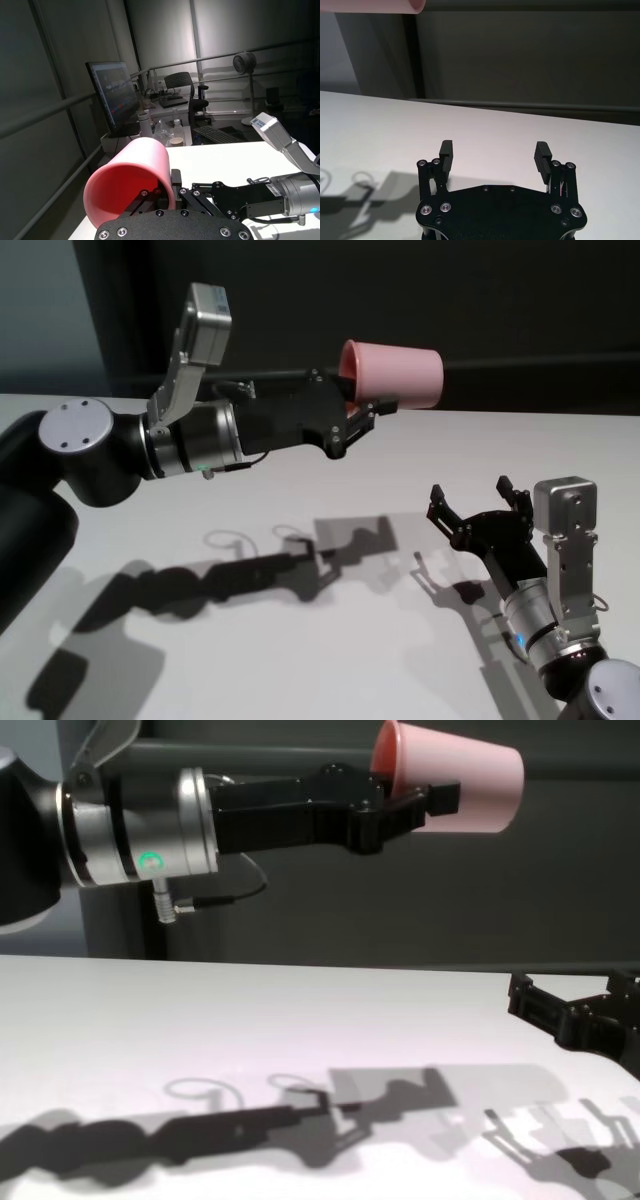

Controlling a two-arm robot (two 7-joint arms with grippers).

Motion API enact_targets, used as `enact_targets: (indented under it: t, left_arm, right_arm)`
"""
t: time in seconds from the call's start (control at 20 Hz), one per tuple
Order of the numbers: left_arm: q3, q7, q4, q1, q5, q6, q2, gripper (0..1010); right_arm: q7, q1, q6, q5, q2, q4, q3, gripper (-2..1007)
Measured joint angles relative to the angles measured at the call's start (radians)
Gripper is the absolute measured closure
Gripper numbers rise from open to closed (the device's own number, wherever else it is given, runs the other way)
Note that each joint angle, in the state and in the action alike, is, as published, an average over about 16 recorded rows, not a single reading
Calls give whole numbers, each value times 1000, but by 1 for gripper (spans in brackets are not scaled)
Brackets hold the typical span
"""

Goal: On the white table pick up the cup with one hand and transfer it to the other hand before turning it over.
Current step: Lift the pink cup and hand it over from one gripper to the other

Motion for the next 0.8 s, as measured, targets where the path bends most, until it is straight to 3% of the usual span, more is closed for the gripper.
enact_targets:
  t: [0.8]
  left_arm:
    - [-17, -29, 8, 23, -41, -4, 25, 963]
  right_arm:
    - [0, 0, 0, 0, 0, 0, 0, 5]
